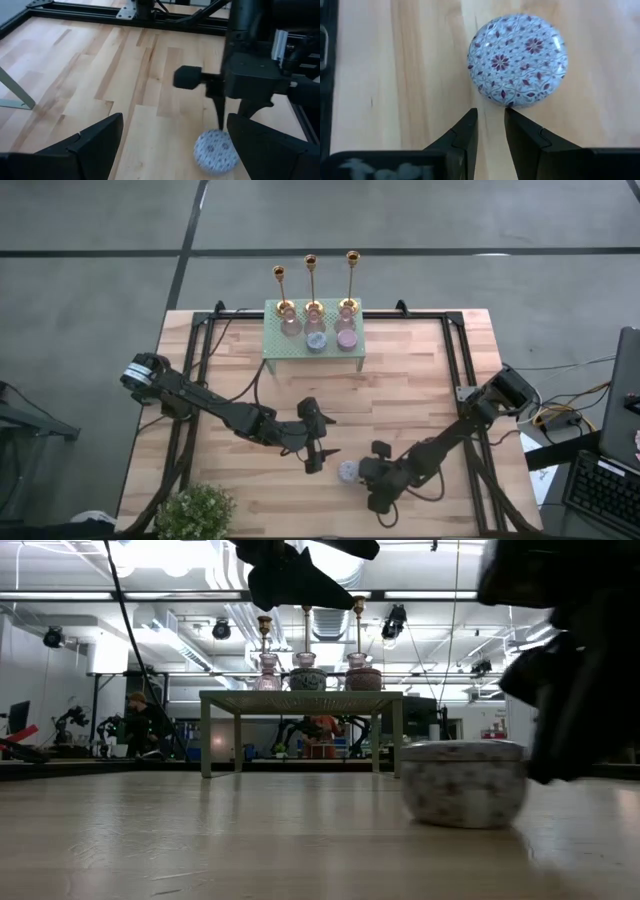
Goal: Pick & Place candle stick holders
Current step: Put the pink scented candle on the shelf aligned with the purple and blue scented candles
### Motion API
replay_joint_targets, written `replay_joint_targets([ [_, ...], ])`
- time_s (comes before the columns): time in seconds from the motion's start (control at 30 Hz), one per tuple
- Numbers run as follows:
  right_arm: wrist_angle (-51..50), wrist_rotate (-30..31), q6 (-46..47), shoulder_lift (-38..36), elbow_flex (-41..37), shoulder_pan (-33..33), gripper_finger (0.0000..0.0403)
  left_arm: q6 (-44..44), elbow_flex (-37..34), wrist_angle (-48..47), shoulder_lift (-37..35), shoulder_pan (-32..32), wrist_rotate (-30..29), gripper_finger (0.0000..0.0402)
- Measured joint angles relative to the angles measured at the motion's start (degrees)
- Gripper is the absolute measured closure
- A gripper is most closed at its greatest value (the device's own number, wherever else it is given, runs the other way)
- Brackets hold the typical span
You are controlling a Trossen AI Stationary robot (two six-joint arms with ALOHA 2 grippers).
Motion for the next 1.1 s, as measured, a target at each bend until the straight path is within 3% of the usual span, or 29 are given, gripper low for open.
replay_joint_targets([
  [0.4, 14.04, 0.99, -8.62, 5.25, 0.01, -6.9, 0.0316, 0.22, 0.04, -0.82, 0.0, -0.38, 5.2, 0.0041],
  [0.57, 13.52, -0.38, -10.37, 6.19, 0.05, -8.2, 0.0315, 0.93, 0.07, -3.13, 0.0, -1.43, 7.44, 0.0041],
  [0.87, 1.51, -2.15, -10.38, -3.13, -0.86, -6.95, 0.0349, -0.63, 0.07, -8.46, 1.58, -5.11, 9.25, 0.0041],
  [1.1, 1.85, 0.42, -11.43, -15.65, -8.35, -6.28, 0.0393, -2.8, 0.02, -8.19, 5.25, -6.21, 7.3, 0.0041],
])
